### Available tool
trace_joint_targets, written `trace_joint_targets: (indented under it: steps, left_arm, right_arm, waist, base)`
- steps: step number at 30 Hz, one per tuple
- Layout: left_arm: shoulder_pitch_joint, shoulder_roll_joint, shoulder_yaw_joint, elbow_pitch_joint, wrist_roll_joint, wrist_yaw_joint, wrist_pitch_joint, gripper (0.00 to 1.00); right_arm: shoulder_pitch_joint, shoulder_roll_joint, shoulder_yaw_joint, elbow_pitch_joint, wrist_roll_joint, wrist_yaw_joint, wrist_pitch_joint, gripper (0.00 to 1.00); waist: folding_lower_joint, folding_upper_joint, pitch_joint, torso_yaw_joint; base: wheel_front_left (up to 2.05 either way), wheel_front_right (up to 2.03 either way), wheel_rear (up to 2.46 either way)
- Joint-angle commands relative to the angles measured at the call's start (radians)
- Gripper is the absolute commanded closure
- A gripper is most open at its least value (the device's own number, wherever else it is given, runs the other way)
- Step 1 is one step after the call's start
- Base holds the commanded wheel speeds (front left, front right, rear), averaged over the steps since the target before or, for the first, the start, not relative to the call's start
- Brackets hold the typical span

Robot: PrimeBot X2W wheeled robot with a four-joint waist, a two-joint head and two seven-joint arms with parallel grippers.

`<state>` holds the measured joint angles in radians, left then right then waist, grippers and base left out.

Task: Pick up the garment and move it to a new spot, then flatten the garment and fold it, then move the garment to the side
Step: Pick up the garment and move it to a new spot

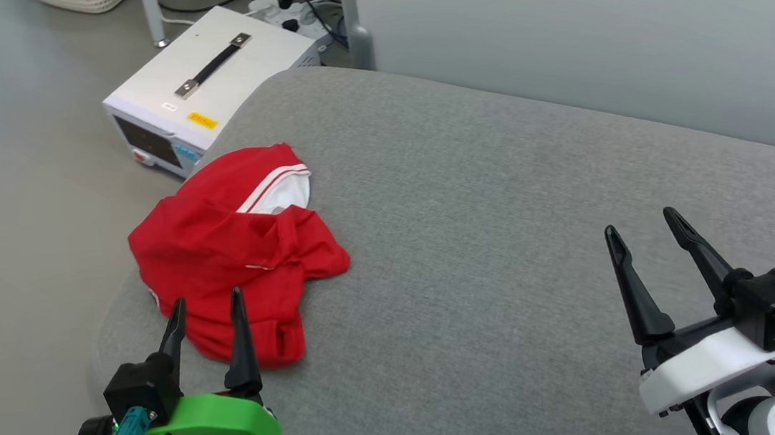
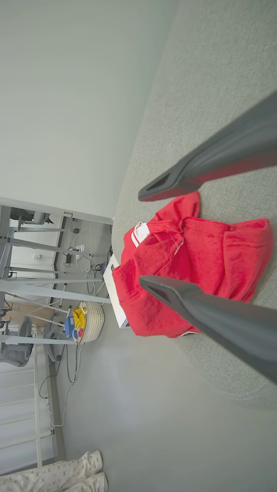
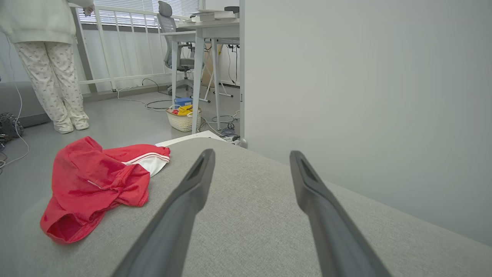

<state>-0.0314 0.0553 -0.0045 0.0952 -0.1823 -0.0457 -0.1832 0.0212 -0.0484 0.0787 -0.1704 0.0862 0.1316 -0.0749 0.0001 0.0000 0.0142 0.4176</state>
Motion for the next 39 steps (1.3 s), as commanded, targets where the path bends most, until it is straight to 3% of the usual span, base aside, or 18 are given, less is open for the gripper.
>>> trace_joint_targets:
  steps: [1,15,20,24,39]
  left_arm:
    - [-0.011,-0.004,-0.002,0.007,-0.014,-0.007,-0.01,0.0]
    - [-0.04,-0.004,-0.007,0.039,-0.045,-0.009,-0.039,0.0]
    - [-0.094,-0.005,-0.006,0.085,-0.073,0.001,-0.049,0.0]
    - [-0.178,0.006,-0.005,0.186,-0.095,-0.016,-0.05,0.0]
    - [-0.539,0.188,0.049,0.572,-0.296,-0.073,0.332,0.0]
  right_arm:
    - [0.004,-0.002,0.003,-0.01,-0.005,-0.001,-0.006,0.0]
    - [-0.005,-0.003,0.014,-0.042,0.005,-0.001,-0.013,0.0]
    - [-0.023,-0.007,0.017,-0.06,0.007,-0.001,-0.006,0.0]
    - [-0.048,-0.022,0.017,-0.086,0.009,-0.001,0.009,0.0]
    - [-0.181,-0.105,0.031,-0.153,0.04,-0.001,0.039,0.0]
  waist:
    - [-0.0001,0.0,0.007,0.034]
    - [-0.0001,0.0,0.034,0.106]
    - [-0.0001,0.0,0.074,0.105]
    - [-0.0001,0.0,0.13,0.087]
    - [-0.0001,0.0,0.398,-0.065]
  base:
    - [0.0,0.0,0.0]
    - [0.0,0.0,0.0]
    - [0.0,0.0,0.0]
    - [0.0,0.0,0.0]
    - [0.0,0.0,0.0]
